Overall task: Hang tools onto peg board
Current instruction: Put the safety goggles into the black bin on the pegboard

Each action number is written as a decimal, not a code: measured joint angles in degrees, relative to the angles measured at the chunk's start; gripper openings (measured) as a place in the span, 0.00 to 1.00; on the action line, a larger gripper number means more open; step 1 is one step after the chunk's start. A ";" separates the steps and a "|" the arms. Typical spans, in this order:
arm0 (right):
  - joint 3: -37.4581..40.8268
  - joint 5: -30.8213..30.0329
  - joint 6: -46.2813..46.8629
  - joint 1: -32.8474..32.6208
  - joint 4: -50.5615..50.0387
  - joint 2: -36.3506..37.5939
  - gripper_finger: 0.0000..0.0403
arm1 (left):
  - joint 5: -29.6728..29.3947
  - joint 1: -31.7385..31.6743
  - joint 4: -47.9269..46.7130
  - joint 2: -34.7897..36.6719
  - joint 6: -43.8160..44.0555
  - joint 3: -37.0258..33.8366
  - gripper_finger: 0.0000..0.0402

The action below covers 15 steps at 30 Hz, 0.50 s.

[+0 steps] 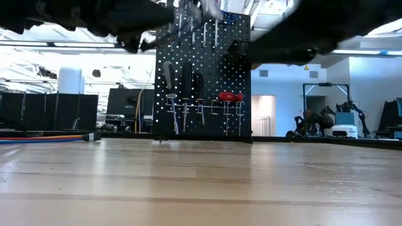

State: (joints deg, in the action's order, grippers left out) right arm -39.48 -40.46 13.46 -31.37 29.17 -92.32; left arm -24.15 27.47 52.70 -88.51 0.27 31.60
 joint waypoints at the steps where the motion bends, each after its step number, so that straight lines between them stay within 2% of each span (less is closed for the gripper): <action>1: 0.16 0.74 0.03 0.84 3.89 -0.89 0.59 | 0.20 0.31 2.70 -1.69 -2.06 0.40 0.01; 6: 0.16 14.46 -1.77 3.78 24.19 -6.11 0.59 | 1.32 1.20 12.52 -9.84 -9.34 3.90 0.00; 9: 0.15 18.46 -2.02 4.29 32.81 -8.54 0.59 | 1.13 1.37 15.41 -12.89 -11.99 6.07 0.00; 13: 0.13 23.82 -4.29 4.52 35.54 -9.09 0.53 | -0.06 1.39 15.21 -13.15 -12.44 6.98 0.00; 15: 0.11 23.97 -4.37 4.43 35.92 -9.09 0.47 | -0.35 1.48 15.31 -13.12 -12.50 6.97 0.00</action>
State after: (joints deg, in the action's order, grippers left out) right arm -39.38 -16.49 9.09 -26.94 65.09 -101.41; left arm -24.50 28.95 68.01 -101.62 -12.23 38.57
